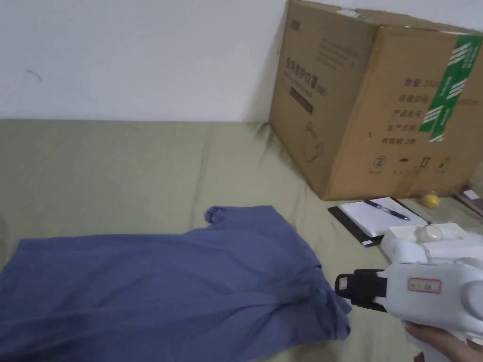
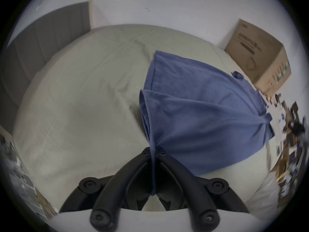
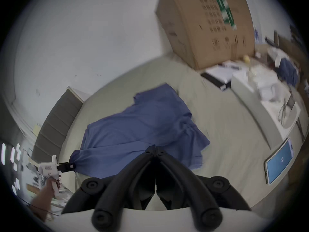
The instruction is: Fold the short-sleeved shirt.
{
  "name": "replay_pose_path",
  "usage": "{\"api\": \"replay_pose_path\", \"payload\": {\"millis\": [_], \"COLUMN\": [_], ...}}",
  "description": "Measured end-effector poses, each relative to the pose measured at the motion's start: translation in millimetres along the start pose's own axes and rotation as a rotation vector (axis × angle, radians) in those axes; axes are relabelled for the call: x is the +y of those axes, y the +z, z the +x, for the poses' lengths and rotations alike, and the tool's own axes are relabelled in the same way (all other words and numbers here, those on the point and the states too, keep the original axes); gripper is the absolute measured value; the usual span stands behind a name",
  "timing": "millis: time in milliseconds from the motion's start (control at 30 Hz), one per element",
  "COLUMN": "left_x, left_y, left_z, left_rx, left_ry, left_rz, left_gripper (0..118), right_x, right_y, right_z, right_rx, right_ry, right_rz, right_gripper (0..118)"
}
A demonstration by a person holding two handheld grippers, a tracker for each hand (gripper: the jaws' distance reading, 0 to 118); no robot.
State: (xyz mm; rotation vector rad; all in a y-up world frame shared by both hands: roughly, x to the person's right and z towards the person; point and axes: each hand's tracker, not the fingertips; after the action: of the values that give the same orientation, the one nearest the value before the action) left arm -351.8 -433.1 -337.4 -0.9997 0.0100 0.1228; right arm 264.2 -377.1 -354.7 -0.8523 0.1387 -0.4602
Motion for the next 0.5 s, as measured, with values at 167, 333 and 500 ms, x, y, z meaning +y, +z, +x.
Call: {"api": "replay_pose_path", "payload": {"millis": [167,333,500], "left_x": [3,8,15], "left_y": [8,14,5], "left_z": [-1,5,5], "left_rx": [0.003,0.020,0.055], "left_ry": [0.033,-0.005,-0.006], "left_rz": [0.044,0.101,0.054], "left_gripper": [1,1,1], "right_x": [9,-3,-16], "right_y": [-49,-83,-102], "right_z": [36,45,38], "right_rx": [-0.083,-0.131,-0.233], "right_ry": [-0.097,-0.177,-0.149], "right_rz": [-0.213,-0.234,-0.309], "right_gripper": [112,101,8]}}
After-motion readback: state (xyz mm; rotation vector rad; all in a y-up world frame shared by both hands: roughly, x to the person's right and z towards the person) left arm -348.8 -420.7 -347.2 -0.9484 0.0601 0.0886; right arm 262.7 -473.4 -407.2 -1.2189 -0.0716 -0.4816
